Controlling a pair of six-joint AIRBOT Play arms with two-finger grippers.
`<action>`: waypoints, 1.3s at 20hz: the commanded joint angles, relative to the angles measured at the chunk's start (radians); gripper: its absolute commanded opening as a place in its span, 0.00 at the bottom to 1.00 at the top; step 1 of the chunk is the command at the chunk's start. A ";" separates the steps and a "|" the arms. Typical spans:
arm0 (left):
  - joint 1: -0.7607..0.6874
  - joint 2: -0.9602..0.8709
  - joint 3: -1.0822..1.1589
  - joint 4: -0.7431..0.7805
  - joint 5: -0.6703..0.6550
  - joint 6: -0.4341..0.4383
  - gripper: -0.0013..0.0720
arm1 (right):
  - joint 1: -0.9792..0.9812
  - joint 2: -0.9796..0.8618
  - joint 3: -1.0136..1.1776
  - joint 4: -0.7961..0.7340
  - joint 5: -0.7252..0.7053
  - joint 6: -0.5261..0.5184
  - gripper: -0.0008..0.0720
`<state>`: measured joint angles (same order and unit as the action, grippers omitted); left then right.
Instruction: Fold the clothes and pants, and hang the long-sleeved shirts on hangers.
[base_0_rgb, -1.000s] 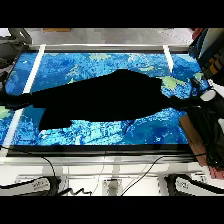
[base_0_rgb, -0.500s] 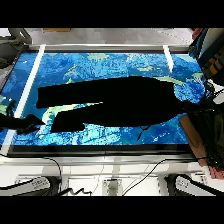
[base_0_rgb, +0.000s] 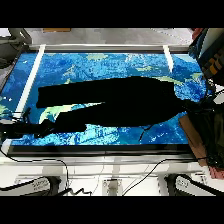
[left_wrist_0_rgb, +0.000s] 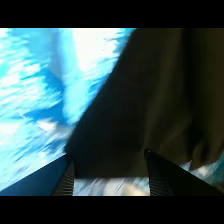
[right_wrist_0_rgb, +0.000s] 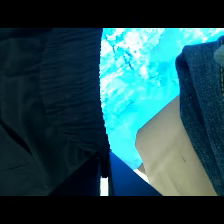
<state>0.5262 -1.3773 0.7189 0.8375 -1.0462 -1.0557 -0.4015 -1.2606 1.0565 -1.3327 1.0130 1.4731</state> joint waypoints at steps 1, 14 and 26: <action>-0.090 -0.001 -0.014 0.006 0.182 0.014 0.44 | -0.001 0.000 0.000 0.022 -0.008 0.000 0.04; 0.063 0.250 0.499 0.151 -0.125 0.077 0.03 | -0.001 0.063 0.032 -0.006 0.031 -0.001 0.04; 0.099 0.308 0.300 0.375 -0.214 0.068 0.03 | -0.001 0.095 -0.044 -0.031 0.199 -0.055 0.04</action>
<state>0.6228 -1.0599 1.1099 1.1820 -1.2263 -0.9733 -0.4015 -1.1671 1.0462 -1.3628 1.1870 1.4246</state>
